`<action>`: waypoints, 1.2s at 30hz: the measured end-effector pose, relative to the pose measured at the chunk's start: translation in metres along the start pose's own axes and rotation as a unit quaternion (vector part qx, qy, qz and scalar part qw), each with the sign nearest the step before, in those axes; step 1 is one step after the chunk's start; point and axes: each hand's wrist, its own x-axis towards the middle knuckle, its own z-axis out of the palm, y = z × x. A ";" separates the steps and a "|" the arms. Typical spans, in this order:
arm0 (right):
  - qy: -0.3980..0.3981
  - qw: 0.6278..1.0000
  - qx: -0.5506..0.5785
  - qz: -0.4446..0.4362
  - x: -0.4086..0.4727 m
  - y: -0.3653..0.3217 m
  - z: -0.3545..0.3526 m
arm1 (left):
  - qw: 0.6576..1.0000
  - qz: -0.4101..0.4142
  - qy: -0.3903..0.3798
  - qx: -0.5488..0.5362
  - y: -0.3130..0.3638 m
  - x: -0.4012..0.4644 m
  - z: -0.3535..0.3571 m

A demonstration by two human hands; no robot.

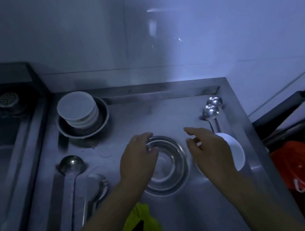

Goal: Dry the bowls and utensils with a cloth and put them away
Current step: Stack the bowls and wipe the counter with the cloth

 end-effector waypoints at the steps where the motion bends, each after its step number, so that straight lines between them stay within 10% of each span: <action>1: 0.033 0.999 -0.006 0.002 -0.004 0.014 -0.011 | 1.000 0.009 -0.013 -0.001 0.010 -0.005 0.013; 7: 0.097 0.991 -0.066 0.070 -0.018 0.107 -0.048 | 0.995 0.014 -0.104 -0.003 0.046 -0.023 0.086; 17: -0.018 0.947 0.102 0.302 -0.028 0.158 -0.033 | 0.989 -0.030 -0.142 -0.016 0.073 -0.024 0.135; 36: 0.052 0.989 0.017 0.139 0.006 0.084 -0.012 | 0.997 -0.010 -0.043 -0.069 0.054 0.000 0.077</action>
